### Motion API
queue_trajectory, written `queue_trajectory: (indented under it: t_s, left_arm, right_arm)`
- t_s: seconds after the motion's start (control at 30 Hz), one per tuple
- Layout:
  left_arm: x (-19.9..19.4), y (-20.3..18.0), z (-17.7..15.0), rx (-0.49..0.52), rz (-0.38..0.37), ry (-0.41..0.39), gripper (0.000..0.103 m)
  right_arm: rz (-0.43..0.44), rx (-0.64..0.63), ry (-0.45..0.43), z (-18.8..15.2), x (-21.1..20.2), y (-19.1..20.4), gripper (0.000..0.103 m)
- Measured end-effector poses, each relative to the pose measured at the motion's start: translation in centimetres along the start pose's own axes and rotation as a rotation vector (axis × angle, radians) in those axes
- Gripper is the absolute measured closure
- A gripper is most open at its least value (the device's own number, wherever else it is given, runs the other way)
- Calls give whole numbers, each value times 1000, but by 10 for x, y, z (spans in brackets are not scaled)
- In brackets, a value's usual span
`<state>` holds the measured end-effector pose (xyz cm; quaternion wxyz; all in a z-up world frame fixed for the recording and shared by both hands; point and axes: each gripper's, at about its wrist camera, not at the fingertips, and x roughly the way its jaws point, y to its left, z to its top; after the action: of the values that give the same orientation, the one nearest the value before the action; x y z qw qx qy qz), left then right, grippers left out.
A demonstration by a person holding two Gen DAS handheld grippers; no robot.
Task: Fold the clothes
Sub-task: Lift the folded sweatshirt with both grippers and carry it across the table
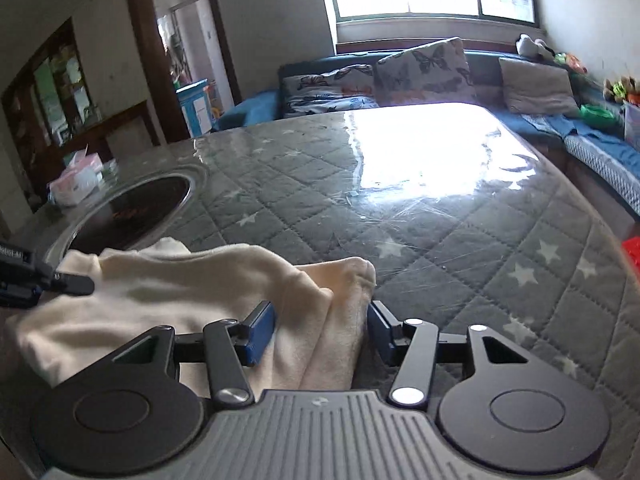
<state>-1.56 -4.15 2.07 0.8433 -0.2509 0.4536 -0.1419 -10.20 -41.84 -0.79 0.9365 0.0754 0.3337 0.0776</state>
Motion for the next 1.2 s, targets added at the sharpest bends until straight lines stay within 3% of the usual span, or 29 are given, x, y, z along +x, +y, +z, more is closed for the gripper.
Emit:
queue_trajectory:
  t_s: [0.1, 0.3, 0.53, 0.87, 1.2]
  left_arm:
    - [0, -4, 2, 19, 6, -6, 82]
    - [-4, -17, 7, 66, 0, -26, 83]
    - [0, -56, 14, 170, -39, -49, 85]
    - [43, -142, 9, 312, -122, -27, 85]
    - [97, -200, -5, 422, -160, 29, 85]
  right_arm:
    - [18, 13, -3, 1, 2, 2, 57]
    - [48, 16, -23, 2, -6, 2, 92]
    - [17, 6, -110, 13, -36, -4, 93]
    - [-166, 7, -236, 43, -83, -54, 93]
    - [-326, 48, -240, 50, -85, -108, 93]
